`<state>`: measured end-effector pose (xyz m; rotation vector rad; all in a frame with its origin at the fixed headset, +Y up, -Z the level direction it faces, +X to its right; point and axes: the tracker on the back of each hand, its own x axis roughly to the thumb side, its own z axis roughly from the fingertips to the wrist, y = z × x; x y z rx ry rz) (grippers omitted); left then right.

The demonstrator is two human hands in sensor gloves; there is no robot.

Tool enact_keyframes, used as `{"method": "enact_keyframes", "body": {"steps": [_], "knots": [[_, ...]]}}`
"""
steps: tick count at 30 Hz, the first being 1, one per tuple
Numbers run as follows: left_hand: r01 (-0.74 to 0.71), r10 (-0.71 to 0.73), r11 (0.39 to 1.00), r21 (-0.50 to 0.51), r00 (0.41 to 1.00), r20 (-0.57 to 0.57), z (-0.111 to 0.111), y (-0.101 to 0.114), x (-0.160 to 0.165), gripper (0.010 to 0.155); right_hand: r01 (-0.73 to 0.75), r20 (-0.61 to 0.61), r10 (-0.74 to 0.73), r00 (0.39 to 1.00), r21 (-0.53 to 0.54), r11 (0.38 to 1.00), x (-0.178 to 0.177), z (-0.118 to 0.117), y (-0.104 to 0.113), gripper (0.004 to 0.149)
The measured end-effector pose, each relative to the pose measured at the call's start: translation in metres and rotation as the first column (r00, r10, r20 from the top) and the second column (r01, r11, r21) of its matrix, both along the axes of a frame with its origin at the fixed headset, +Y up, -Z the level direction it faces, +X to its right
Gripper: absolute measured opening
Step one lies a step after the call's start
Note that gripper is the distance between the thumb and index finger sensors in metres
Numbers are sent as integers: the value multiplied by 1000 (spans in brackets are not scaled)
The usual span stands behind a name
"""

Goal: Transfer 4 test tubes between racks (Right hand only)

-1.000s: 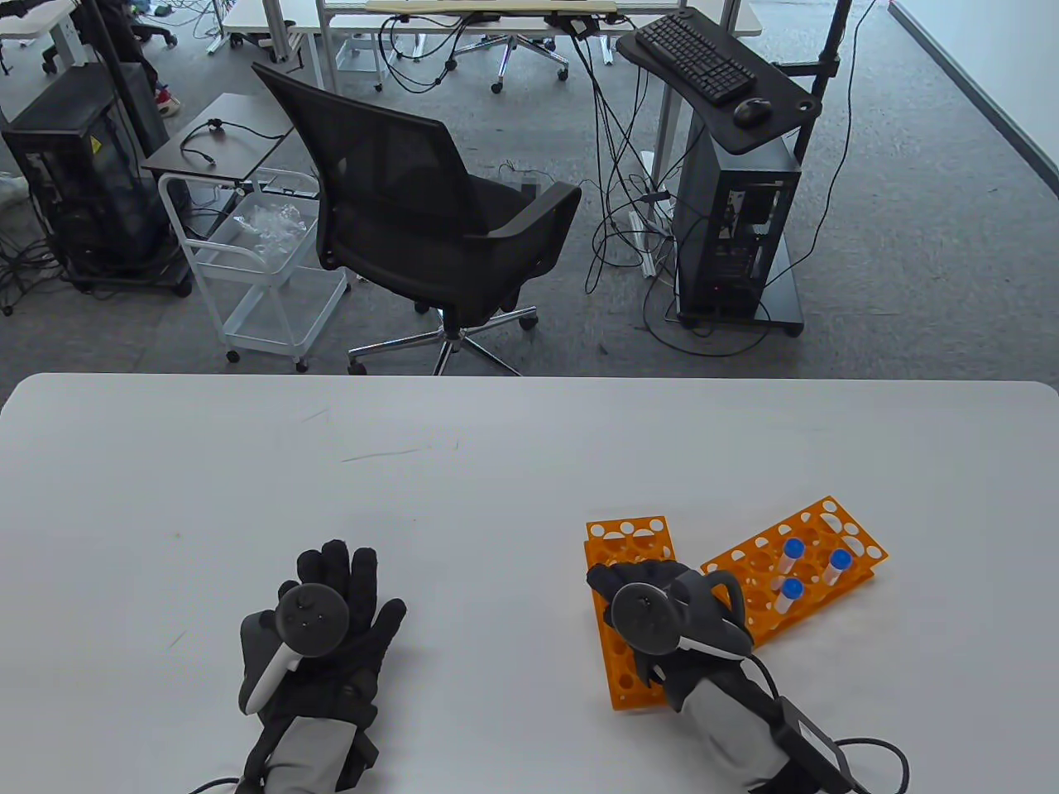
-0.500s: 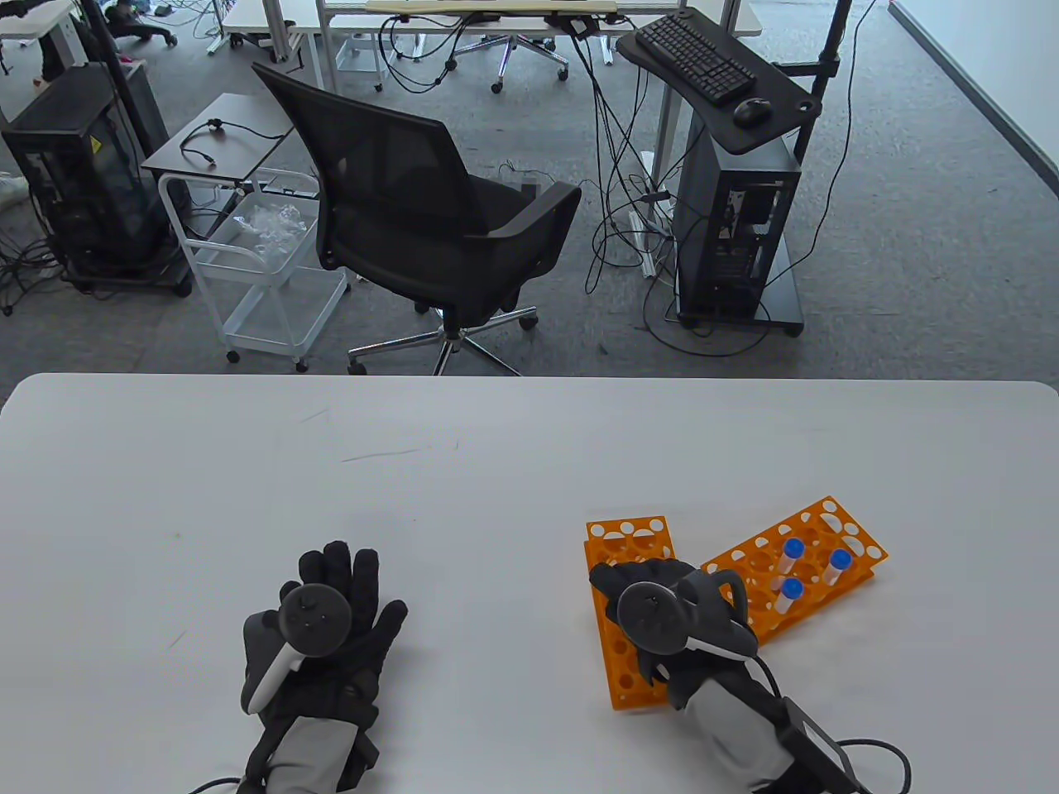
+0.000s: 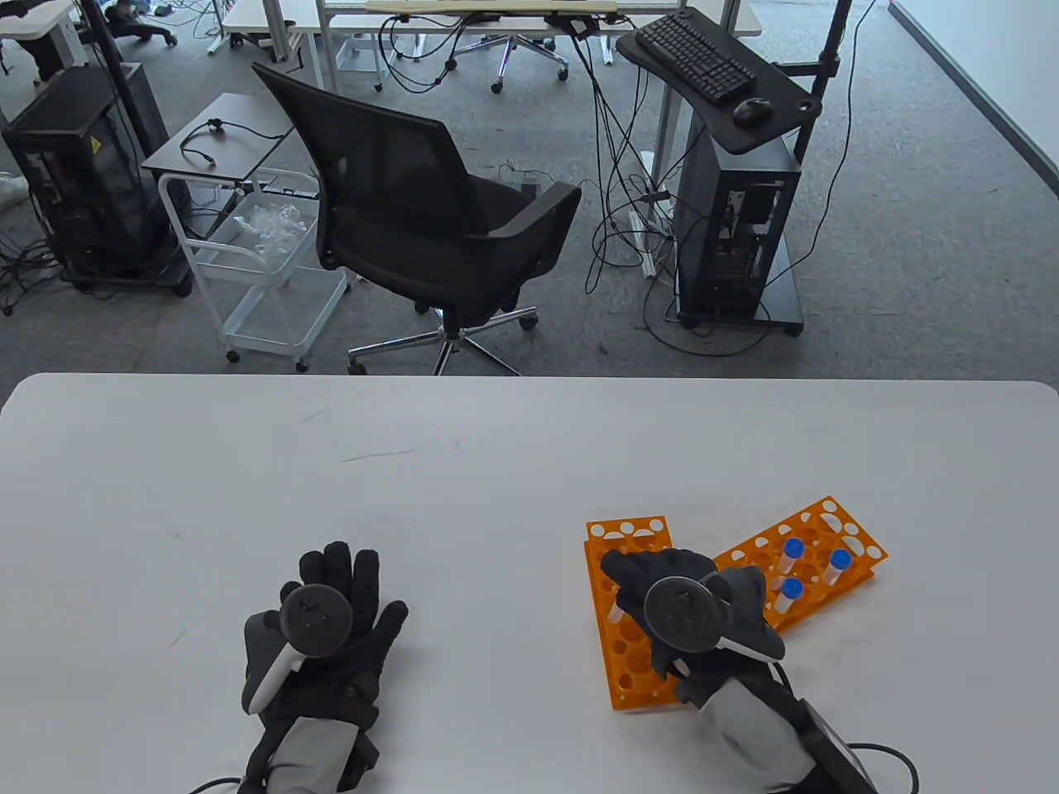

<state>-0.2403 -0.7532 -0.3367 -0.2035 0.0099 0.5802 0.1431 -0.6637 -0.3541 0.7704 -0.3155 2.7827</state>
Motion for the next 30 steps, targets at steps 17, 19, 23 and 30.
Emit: {"method": "enact_keyframes", "body": {"steps": [17, 19, 23, 30], "knots": [[1, -1, 1000, 3, 1000, -1, 0, 0, 0, 71, 50, 27, -51, 998, 27, 998, 18, 3, 16, 47], [0, 0, 1000, 5, 1000, -2, 0, 0, 0, 71, 56, 35, -57, 998, 29, 998, 21, 2, 17, 47], [1, -1, 1000, 4, 1000, -2, 0, 0, 0, 71, 62, 56, -64, 996, 37, 997, 28, 1, 20, 47], [-1, 1, 1000, 7, 1000, 1, 0, 0, 0, 71, 78, 80, -81, 994, 45, 996, 38, 0, 22, 46]]}}
